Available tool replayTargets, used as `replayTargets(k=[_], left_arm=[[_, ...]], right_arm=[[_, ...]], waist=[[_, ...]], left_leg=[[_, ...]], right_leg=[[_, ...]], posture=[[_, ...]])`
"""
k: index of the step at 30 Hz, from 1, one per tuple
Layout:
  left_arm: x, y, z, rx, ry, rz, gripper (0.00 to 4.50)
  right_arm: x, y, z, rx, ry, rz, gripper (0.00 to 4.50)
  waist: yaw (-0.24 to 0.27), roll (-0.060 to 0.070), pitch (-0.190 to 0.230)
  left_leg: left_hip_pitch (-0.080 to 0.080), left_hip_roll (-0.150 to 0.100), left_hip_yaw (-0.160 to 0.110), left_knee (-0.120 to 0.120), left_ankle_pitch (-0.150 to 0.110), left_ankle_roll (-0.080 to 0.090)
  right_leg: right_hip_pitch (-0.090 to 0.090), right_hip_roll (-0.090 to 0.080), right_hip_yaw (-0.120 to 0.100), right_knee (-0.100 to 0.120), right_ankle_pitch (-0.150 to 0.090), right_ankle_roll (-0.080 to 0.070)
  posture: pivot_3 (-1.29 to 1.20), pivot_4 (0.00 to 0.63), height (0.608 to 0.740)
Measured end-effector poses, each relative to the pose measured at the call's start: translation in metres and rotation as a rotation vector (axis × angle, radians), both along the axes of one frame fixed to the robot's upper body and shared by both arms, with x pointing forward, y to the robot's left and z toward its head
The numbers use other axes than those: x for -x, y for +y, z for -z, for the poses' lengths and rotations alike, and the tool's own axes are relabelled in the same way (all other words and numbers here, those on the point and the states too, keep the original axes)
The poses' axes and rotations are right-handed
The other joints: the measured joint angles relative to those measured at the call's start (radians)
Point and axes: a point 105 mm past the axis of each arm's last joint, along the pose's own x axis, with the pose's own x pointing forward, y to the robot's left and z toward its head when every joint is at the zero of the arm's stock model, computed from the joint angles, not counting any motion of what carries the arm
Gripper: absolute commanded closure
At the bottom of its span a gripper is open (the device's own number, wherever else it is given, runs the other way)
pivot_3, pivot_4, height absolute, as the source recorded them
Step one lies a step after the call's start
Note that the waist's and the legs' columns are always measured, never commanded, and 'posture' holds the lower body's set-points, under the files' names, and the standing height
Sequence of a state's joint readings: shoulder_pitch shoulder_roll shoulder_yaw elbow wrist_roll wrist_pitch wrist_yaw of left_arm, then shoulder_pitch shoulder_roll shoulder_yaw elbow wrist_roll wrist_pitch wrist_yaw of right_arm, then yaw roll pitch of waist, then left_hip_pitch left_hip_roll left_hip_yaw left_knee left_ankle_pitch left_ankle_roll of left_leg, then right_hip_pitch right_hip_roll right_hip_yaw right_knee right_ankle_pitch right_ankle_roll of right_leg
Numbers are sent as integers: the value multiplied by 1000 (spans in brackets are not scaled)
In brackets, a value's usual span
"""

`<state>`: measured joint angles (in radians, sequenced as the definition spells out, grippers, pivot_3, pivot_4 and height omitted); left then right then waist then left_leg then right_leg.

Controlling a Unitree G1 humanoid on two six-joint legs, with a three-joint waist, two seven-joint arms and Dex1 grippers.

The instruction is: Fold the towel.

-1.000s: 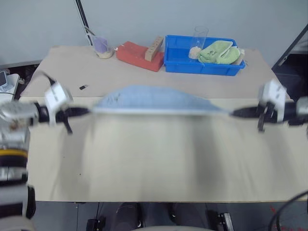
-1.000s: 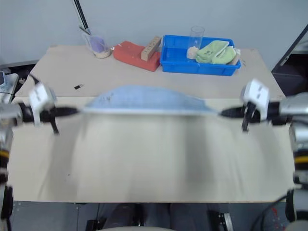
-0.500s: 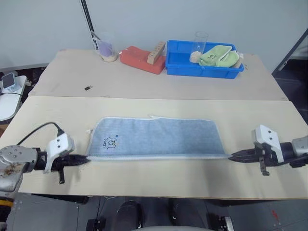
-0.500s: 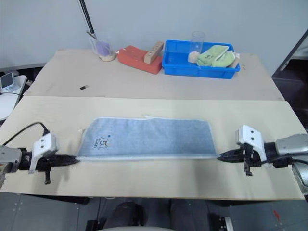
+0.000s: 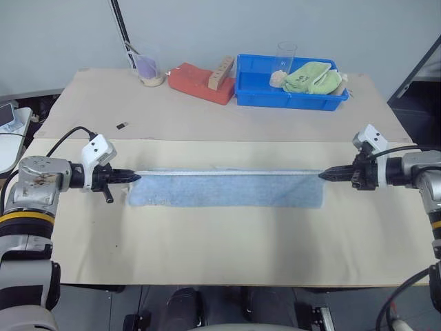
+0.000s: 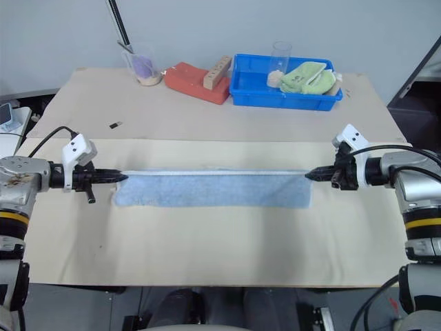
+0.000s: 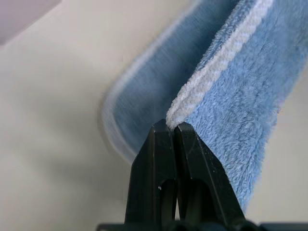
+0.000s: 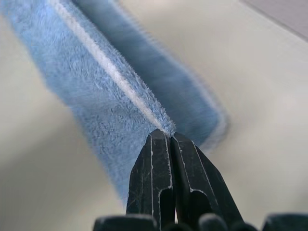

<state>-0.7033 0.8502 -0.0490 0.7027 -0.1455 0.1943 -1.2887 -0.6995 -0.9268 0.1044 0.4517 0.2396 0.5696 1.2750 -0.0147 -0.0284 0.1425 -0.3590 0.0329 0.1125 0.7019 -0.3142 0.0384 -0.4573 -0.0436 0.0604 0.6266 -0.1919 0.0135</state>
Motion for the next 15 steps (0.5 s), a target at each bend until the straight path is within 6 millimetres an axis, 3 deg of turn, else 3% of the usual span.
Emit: replayTargets(k=[4, 5, 8, 15], left_arm=[[-11, -2, 3, 0, -31, -25, 4500], [-14, -4, 3, 7, -42, -29, 4500], [-20, -4, 2, -5, -79, -44, 3582], [-22, 0, 2, -47, -128, -50, 458]], right_arm=[[-8, 0, 5, 5, 8, 36, 4480], [-10, -1, 5, 7, 5, 52, 4160], [-16, -2, 5, 17, -21, 79, 3229], [-27, -13, -3, 25, -121, 184, 846]], waist=[[0, 0, 0], [0, 0, 0], [0, 0, 0], [-1, 0, 0]], left_leg=[[-1, 0, 0, 0, 0, 0], [-1, 0, 0, 0, 0, 0], [-2, 0, 0, 0, 0, 0], [-2, 0, 0, 0, 0, 0]], right_leg=[[-1, 0, 0, 0, 0, 0], [-1, 0, 0, 0, 0, 0], [-1, 0, 0, 0, 0, 1], [-1, -1, 0, 1, 1, 1]], posture=[[0, 150, 717], [0, 150, 717], [0, 150, 717], [0, 150, 717]])
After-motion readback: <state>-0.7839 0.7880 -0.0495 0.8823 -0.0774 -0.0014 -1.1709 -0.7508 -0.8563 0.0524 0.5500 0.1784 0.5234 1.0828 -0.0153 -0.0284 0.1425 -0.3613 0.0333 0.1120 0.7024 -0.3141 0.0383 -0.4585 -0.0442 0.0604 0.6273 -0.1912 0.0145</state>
